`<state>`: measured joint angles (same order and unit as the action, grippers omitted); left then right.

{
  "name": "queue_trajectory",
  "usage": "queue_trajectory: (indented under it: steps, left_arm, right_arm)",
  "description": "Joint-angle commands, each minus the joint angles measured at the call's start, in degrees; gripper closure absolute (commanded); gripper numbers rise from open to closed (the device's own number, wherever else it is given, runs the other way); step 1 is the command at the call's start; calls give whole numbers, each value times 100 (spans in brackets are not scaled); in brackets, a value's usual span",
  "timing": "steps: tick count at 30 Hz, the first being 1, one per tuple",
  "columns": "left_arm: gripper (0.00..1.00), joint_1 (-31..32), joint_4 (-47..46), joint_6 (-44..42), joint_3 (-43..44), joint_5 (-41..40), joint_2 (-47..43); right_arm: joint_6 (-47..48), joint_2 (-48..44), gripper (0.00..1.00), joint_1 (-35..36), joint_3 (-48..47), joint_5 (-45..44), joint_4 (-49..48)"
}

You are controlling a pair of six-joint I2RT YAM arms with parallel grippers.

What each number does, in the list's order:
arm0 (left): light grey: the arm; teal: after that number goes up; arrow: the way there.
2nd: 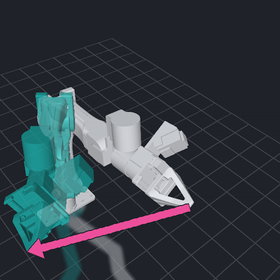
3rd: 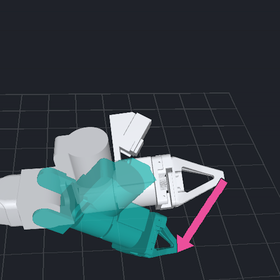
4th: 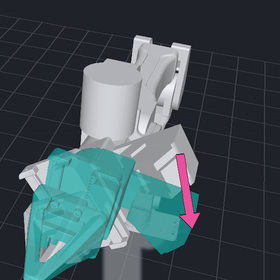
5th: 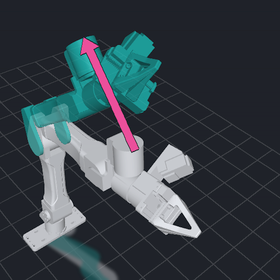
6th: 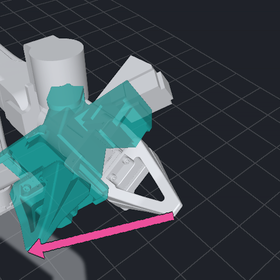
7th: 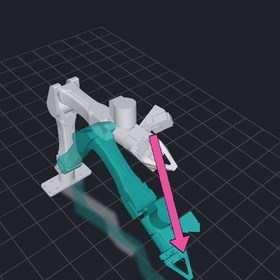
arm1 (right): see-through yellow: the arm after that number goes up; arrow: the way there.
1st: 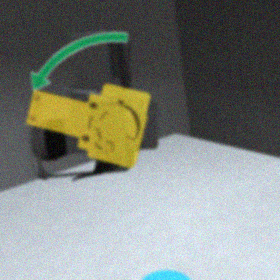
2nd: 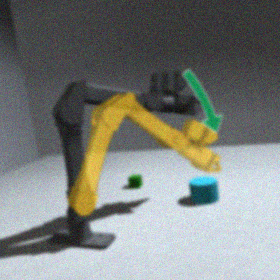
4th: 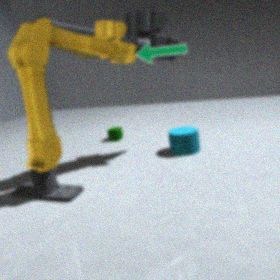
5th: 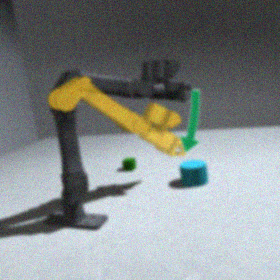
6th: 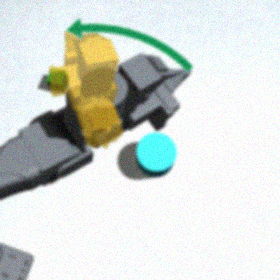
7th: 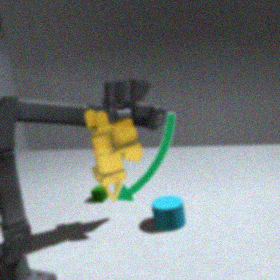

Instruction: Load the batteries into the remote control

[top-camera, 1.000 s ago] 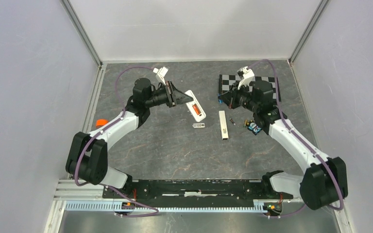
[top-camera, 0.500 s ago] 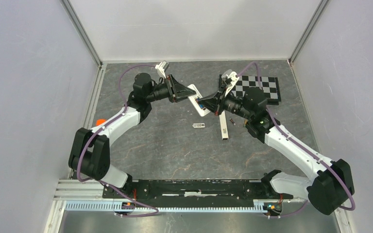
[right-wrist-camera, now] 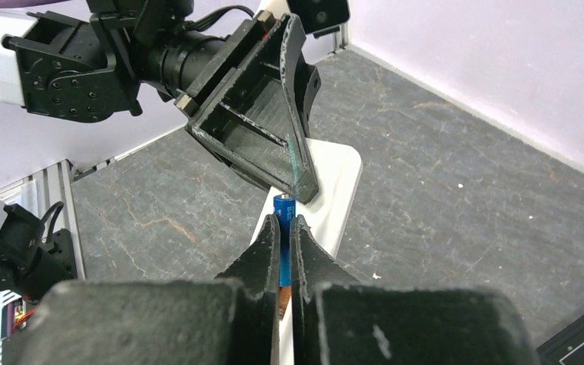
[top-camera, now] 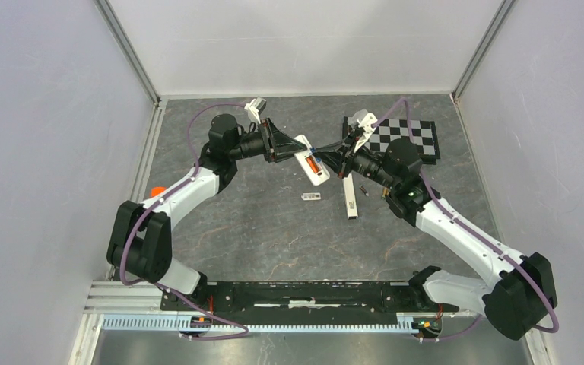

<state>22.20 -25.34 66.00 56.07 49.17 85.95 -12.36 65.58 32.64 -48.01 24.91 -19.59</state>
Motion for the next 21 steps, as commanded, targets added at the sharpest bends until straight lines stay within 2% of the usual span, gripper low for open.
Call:
queue_trajectory:
  steps: [1,21]
  left_arm:
    - [98,-16,-51,220,206,172,-293]
    - [98,-17,-41,470,281,102,-331]
  right_arm:
    - [238,-149,97,31,9,119,-409]
    - [76,-14,94,40,270,202,-264]
